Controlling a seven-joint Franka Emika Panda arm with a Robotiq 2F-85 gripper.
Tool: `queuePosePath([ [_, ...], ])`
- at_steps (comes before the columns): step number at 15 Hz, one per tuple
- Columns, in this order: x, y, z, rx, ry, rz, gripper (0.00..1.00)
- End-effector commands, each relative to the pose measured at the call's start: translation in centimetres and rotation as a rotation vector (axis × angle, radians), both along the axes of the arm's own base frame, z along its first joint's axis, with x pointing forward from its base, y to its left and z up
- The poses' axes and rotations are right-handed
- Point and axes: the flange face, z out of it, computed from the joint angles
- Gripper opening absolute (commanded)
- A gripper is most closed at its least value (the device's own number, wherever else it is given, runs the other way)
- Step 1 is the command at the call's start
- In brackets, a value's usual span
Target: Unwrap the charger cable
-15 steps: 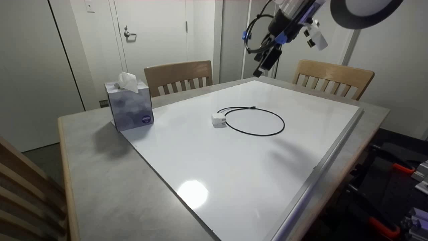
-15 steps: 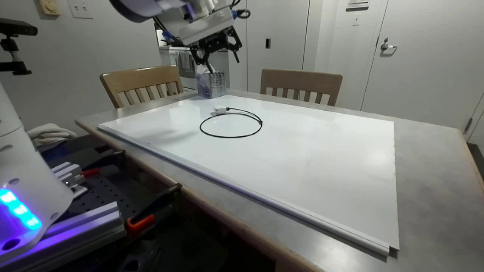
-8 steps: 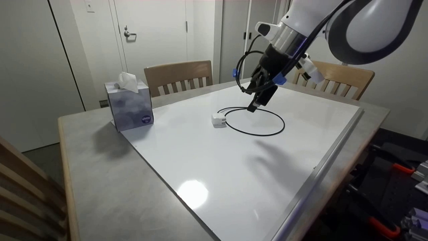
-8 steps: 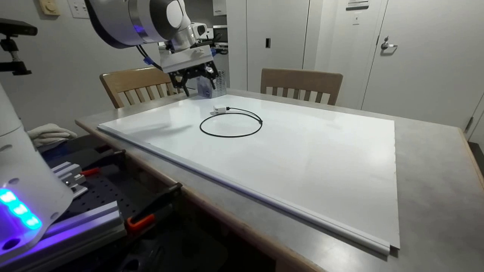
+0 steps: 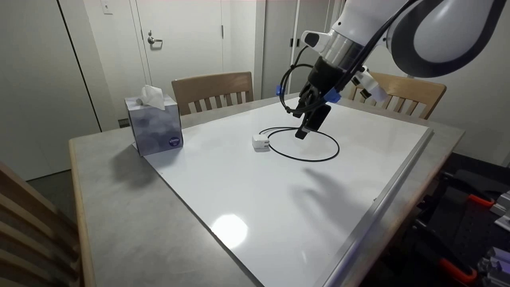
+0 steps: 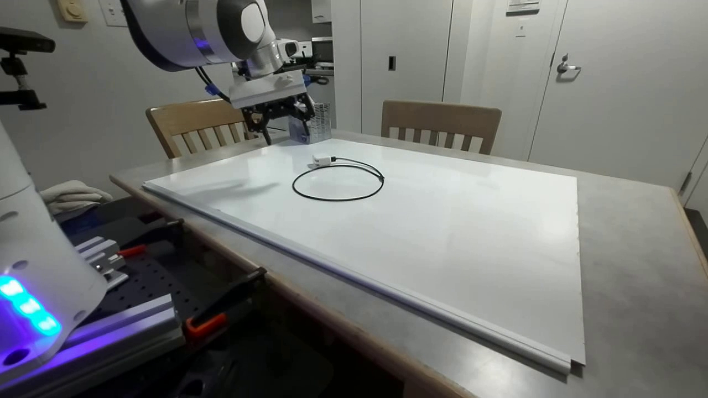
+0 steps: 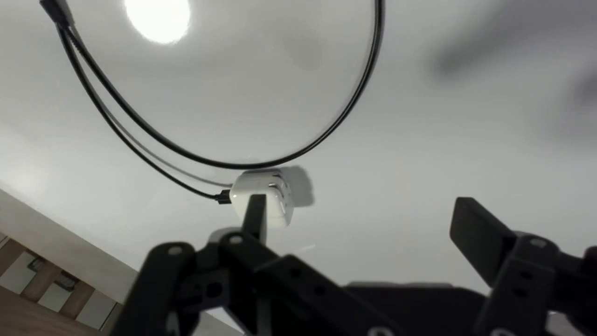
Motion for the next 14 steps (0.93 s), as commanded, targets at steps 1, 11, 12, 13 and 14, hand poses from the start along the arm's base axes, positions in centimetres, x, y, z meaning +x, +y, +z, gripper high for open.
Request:
queuePosePath([
  [1, 0.4, -0.4, -0.9, -0.016, 0.065, -0.023, 1.0],
  [11, 3.6, -8.0, -0.9, -0.089, 0.076, -0.075, 1.0],
  [12, 4.1, -8.1, -1.4, -0.09, 0.072, -0.036, 1.0],
  [13, 4.5, -8.1, -1.8, -0.095, 0.071, 0.011, 1.0],
  [14, 5.0, -8.2, -2.2, -0.102, 0.072, 0.052, 1.0],
])
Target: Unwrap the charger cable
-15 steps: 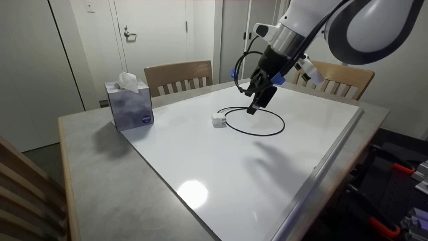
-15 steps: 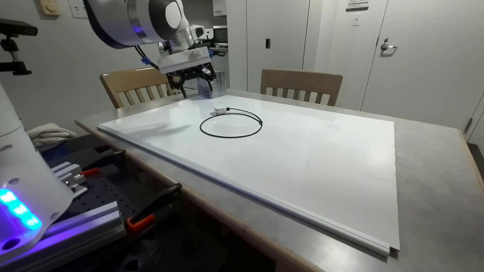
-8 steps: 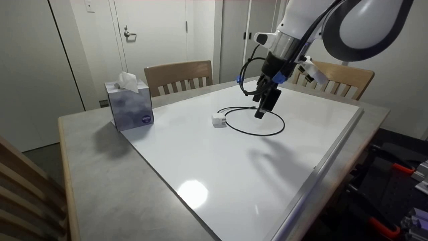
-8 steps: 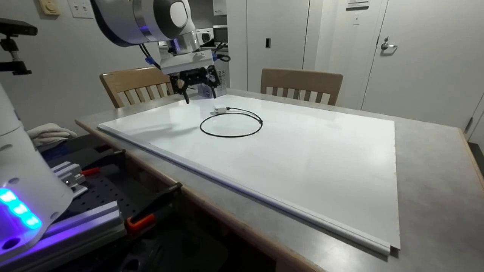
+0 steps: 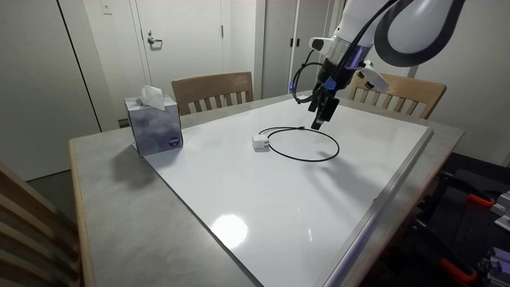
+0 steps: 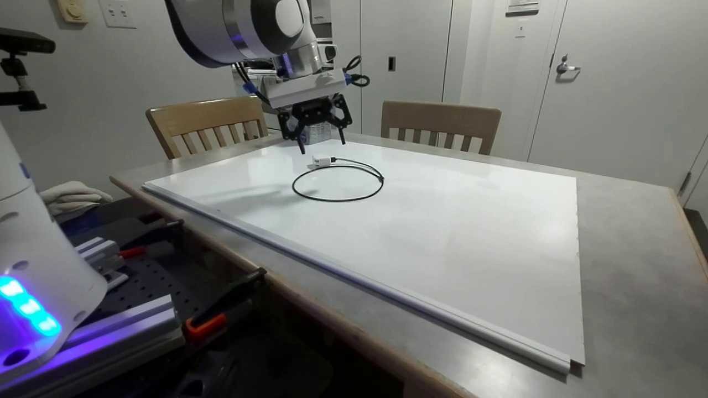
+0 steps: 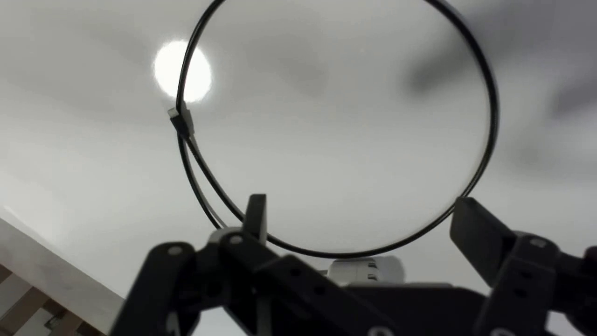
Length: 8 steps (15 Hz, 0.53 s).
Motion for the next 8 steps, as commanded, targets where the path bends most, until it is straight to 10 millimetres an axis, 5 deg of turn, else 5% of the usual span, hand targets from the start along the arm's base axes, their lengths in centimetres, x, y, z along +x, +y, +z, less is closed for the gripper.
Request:
queuePosePath([
  [1, 2.2, -0.3, -2.2, 0.002, 0.007, 0.152, 1.0],
  [5, 4.1, -1.4, -3.9, -0.002, 0.071, 0.272, 1.0],
  [6, 2.6, -0.5, -3.1, -0.007, 0.043, 0.231, 1.0],
  [8, 2.9, -0.9, -3.5, -0.003, 0.049, 0.229, 1.0],
])
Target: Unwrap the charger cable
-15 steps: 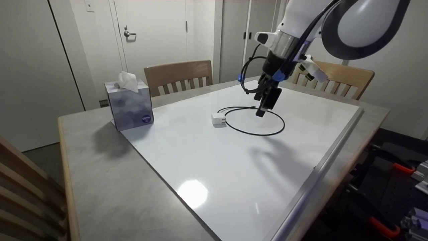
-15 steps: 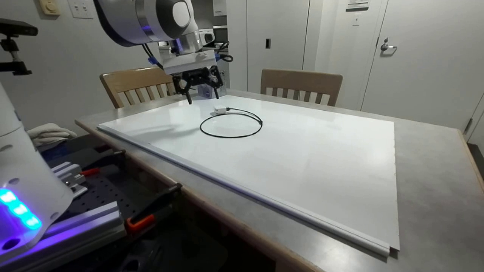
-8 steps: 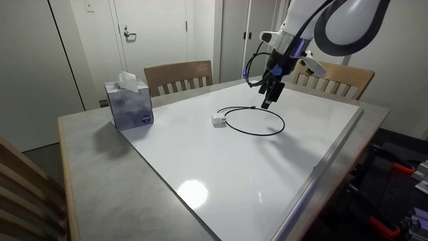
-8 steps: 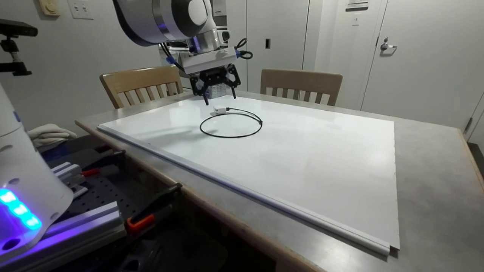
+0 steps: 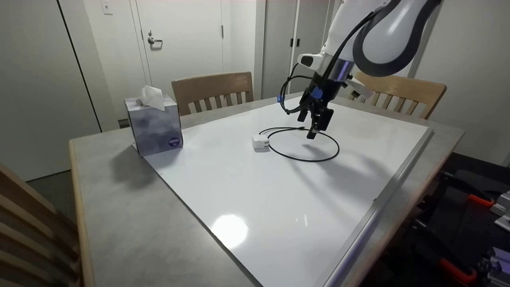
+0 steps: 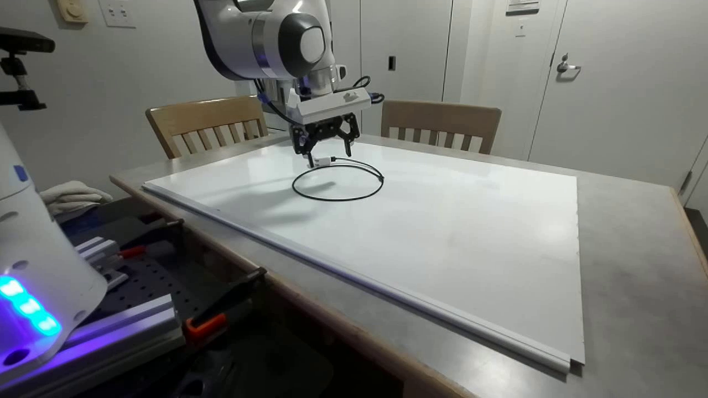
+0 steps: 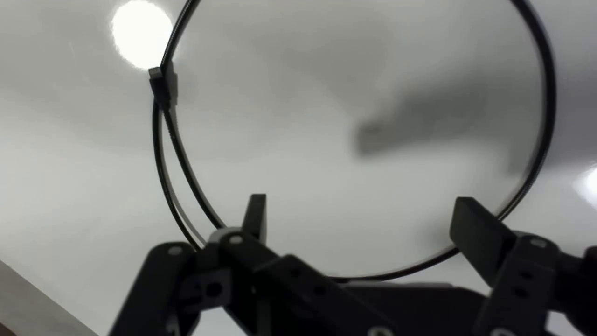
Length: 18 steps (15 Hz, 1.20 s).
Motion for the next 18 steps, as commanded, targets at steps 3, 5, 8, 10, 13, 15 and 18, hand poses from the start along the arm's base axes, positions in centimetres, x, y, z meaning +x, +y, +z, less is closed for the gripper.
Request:
queuePosePath([
  [3, 0.0, 0.5, 0.1, 0.001, -0.001, 0.004, 1.0],
  [5, 0.0, 0.6, -0.2, 0.013, -0.007, -0.002, 1.0],
  [8, 0.2, -0.3, 0.4, -0.021, 0.017, -0.015, 1.0],
  [10, 0.4, -1.0, 0.7, -0.035, 0.027, -0.014, 1.0],
  [13, 1.1, -2.1, 0.6, -0.044, 0.051, -0.006, 1.0],
  [15, 1.8, -3.0, 0.2, -0.05, 0.067, 0.006, 1.0],
  [18, 2.6, -5.8, -0.6, -0.07, 0.079, -0.002, 1.0],
])
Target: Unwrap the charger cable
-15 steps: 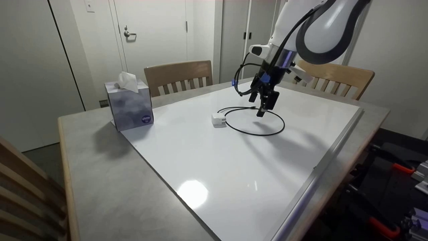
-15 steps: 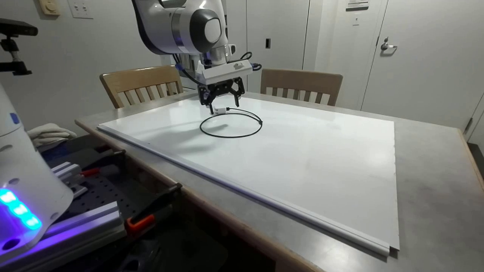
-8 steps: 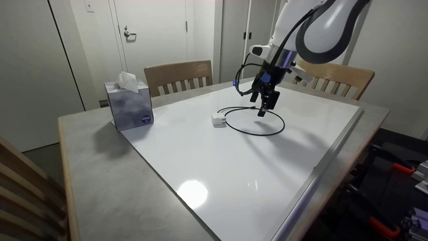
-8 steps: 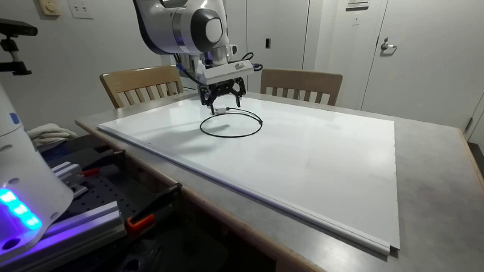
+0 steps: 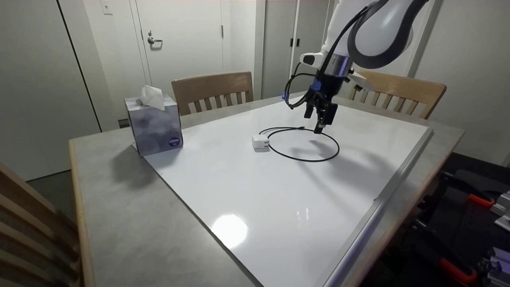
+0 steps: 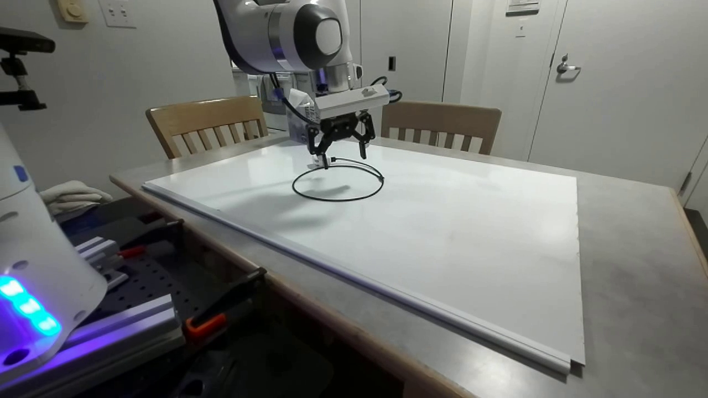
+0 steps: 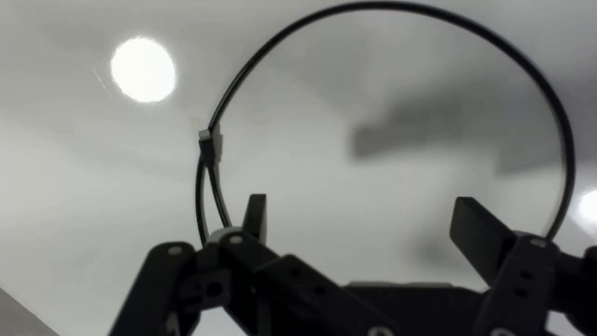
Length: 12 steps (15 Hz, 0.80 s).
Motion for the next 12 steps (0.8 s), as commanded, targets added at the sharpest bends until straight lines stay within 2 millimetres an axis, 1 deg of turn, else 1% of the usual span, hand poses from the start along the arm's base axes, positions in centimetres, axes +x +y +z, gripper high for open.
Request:
queuePosePath([
  [1, 1.3, -3.2, -1.1, -0.015, 0.013, 0.006, 1.0],
  [3, 1.9, -4.6, -1.9, -0.017, 0.008, -0.003, 1.0],
  [4, 2.3, -5.0, -2.3, -0.019, 0.01, -0.004, 1.0],
  [5, 2.8, -5.3, -2.3, -0.017, 0.015, 0.003, 1.0],
  [6, 3.2, -5.2, -2.3, -0.016, 0.016, 0.005, 1.0],
  [9, 4.5, -4.7, -1.0, -0.02, 0.017, 0.052, 1.0],
  [12, 5.4, -4.5, -0.5, -0.016, 0.035, 0.084, 1.0],
])
